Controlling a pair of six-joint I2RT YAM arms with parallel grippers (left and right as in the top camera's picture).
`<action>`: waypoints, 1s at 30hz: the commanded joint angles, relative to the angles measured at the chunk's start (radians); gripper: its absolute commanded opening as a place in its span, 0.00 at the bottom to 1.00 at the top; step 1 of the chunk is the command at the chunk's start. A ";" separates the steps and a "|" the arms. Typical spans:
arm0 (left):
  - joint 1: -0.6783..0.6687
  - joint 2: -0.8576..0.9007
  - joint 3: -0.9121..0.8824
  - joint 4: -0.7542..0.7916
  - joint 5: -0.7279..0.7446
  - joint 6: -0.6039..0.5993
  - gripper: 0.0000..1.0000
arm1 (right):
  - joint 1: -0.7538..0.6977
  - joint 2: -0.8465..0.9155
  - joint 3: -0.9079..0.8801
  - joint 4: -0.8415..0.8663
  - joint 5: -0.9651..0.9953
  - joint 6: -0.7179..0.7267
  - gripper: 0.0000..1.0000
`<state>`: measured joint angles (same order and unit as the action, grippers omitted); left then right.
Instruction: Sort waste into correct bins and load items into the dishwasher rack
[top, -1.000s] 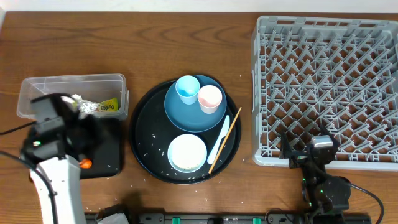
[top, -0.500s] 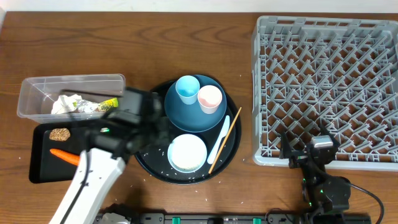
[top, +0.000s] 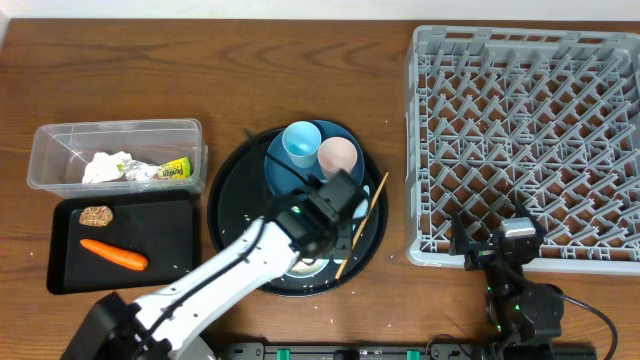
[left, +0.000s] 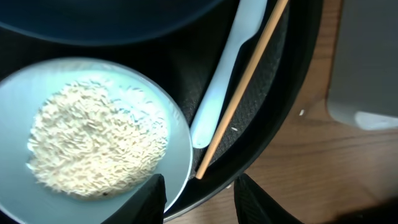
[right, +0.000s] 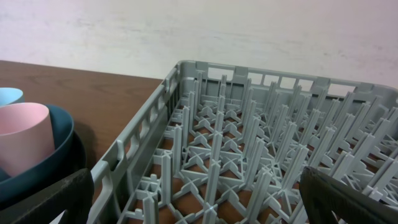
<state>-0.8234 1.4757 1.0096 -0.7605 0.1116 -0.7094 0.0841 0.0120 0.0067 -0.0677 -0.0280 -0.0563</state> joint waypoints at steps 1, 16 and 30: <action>-0.037 0.026 0.009 0.001 -0.080 -0.060 0.38 | -0.006 -0.004 -0.002 -0.004 -0.006 -0.009 0.99; -0.109 0.148 0.009 0.034 -0.205 -0.105 0.36 | -0.006 -0.004 -0.002 -0.004 -0.006 -0.009 0.99; -0.109 0.240 0.009 0.064 -0.211 -0.105 0.25 | -0.006 -0.004 -0.002 -0.004 -0.006 -0.009 0.99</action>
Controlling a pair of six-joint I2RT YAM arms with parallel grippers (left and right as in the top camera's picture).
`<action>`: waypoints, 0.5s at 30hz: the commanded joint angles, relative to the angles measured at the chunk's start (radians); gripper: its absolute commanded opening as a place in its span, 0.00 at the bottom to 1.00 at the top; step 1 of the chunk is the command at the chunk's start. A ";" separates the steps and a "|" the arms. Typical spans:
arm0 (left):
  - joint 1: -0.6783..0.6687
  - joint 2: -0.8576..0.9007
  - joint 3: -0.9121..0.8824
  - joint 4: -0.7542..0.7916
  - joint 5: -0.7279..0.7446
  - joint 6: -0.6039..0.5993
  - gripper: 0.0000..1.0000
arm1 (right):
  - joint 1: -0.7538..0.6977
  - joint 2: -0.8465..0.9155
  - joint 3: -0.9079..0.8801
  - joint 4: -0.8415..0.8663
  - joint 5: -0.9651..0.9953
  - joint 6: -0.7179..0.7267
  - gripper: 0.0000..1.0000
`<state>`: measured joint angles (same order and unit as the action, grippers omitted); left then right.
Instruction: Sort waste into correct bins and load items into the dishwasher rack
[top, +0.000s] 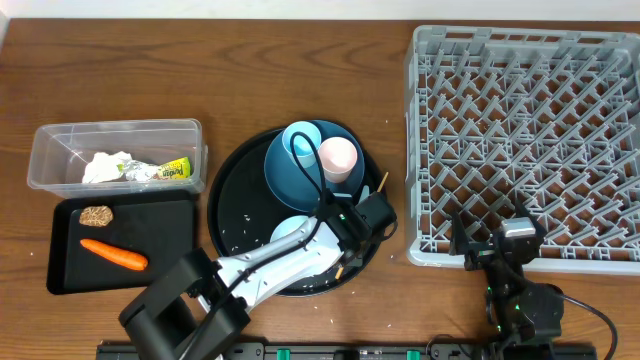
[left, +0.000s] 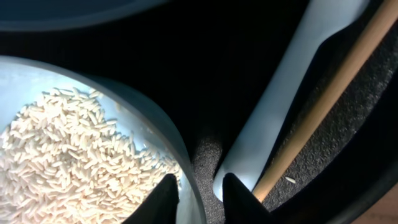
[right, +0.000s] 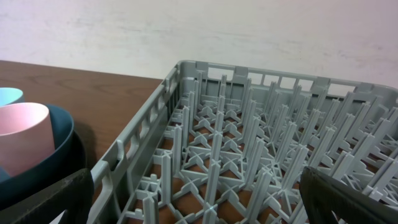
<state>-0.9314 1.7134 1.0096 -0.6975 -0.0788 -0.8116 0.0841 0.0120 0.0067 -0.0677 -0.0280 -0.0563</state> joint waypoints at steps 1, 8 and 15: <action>-0.001 0.002 0.009 0.001 -0.021 -0.002 0.25 | -0.006 -0.004 -0.002 -0.004 -0.006 -0.009 0.99; -0.002 0.004 0.009 0.000 -0.021 -0.002 0.24 | -0.006 -0.004 -0.002 -0.004 -0.006 -0.009 0.99; -0.002 0.006 0.002 0.001 -0.053 -0.002 0.20 | -0.006 -0.004 -0.002 -0.004 -0.006 -0.009 0.99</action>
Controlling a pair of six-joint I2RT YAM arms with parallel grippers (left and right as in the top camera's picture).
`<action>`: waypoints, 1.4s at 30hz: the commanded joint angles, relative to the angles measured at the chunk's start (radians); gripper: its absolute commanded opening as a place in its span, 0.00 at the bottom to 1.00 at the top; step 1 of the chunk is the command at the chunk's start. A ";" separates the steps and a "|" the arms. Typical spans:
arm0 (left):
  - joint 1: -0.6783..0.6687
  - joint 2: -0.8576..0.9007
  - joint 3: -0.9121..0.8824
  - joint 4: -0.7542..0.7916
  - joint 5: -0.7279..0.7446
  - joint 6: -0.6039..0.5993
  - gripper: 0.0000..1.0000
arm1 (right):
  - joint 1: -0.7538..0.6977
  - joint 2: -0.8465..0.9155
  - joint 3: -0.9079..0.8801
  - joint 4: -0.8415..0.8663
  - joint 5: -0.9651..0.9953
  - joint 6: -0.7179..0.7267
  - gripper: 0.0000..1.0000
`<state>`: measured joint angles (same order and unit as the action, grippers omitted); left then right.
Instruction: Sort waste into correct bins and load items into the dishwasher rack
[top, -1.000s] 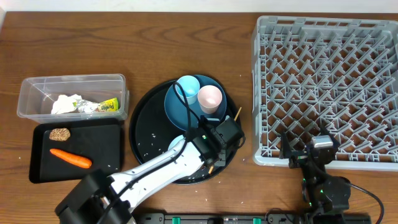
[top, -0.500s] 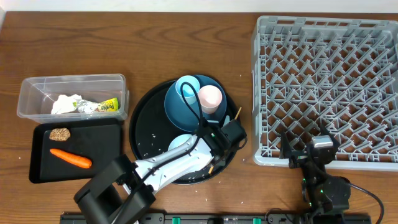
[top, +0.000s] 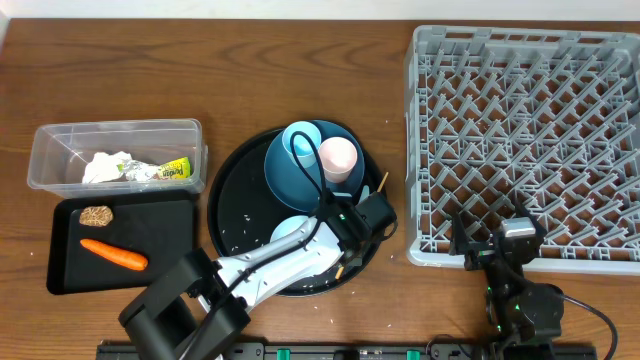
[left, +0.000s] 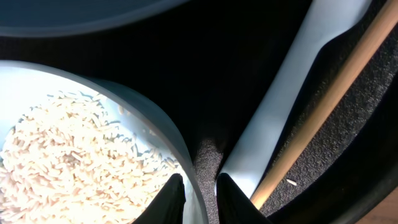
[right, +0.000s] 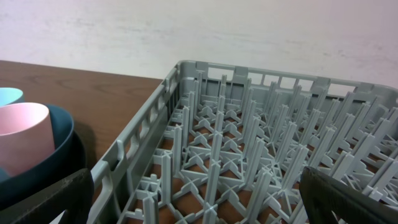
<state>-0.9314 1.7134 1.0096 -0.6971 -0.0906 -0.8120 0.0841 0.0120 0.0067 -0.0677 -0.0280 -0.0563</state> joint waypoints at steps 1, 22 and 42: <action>-0.002 0.006 0.002 0.000 -0.043 -0.002 0.20 | -0.006 -0.004 -0.002 -0.004 -0.006 -0.009 0.99; -0.002 0.006 -0.011 0.001 -0.053 -0.002 0.28 | -0.006 -0.002 -0.002 -0.004 -0.006 -0.009 0.99; -0.002 0.006 -0.042 0.031 -0.063 -0.002 0.19 | -0.006 -0.002 -0.002 -0.004 -0.006 -0.009 0.99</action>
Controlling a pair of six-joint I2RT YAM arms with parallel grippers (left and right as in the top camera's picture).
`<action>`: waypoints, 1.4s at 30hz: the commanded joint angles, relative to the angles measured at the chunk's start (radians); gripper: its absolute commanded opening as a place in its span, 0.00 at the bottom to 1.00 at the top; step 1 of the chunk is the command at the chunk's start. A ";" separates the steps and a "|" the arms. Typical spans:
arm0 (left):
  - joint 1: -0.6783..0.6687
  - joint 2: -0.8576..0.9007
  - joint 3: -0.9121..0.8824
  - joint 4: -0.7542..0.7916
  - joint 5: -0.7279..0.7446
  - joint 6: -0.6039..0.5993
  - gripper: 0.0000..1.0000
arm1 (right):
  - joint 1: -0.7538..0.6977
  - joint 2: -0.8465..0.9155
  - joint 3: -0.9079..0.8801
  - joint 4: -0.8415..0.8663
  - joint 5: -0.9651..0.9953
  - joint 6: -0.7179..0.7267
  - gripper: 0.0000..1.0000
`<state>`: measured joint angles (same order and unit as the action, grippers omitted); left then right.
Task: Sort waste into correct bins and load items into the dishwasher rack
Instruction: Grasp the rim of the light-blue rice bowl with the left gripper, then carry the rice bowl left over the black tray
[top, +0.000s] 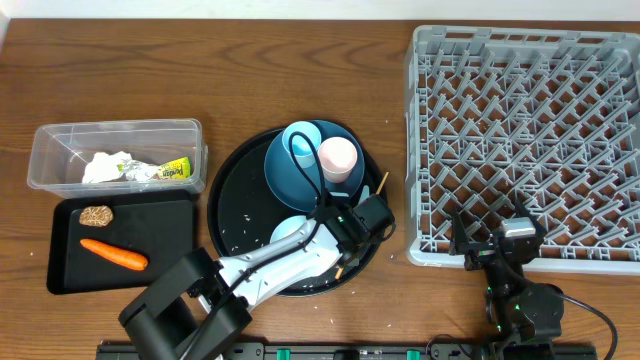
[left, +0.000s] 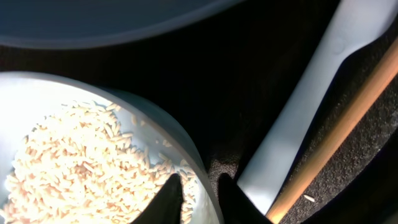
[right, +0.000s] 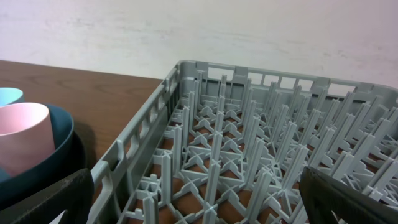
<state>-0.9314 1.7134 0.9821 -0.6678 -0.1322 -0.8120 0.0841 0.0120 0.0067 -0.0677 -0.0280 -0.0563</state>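
Note:
A pale blue bowl of rice (left: 93, 143) sits on the round black tray (top: 225, 215); from overhead only its left part (top: 285, 232) shows beside my arm. My left gripper (left: 200, 186) is shut on the bowl's right rim, one finger inside and one outside. A white spoon (left: 298, 118) and a wooden chopstick (left: 348, 118) lie just right of it. A dark blue bowl (top: 285, 175) holds a blue cup (top: 300, 143) and a pink cup (top: 337, 157). My right gripper (right: 199, 199) rests open at the near-left corner of the grey rack (top: 530, 140).
At the left stands a clear bin (top: 115, 155) with crumpled wrappers. In front of it a black tray (top: 170, 250) carries a carrot (top: 113, 255) and a brown lump (top: 96, 215). The chopstick's tip (top: 380, 183) sticks out past the round tray's edge toward the rack.
My left gripper still grips the bowl's rim but has shifted slightly left; the spoon and chopstick now sit further up and right in the wrist view. The right arm is unchanged.
My left gripper was open, high above the rice bowl's right edge. A second later it was low, its fingers either side of the rim. They then stood closer together on the rim, and now they hold it after a small shift. The right arm stayed still.

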 joint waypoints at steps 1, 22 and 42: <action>-0.002 0.006 -0.014 0.002 -0.026 -0.002 0.19 | -0.006 -0.002 -0.002 -0.004 -0.006 -0.009 0.99; 0.027 -0.106 0.015 -0.130 -0.045 0.281 0.06 | -0.006 -0.002 -0.002 -0.004 -0.006 -0.009 0.99; 0.452 -0.518 0.015 -0.293 0.068 0.489 0.06 | -0.006 -0.002 -0.002 -0.004 -0.006 -0.009 0.99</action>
<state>-0.5640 1.2461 0.9821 -0.9512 -0.1204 -0.4118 0.0841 0.0120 0.0067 -0.0677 -0.0284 -0.0563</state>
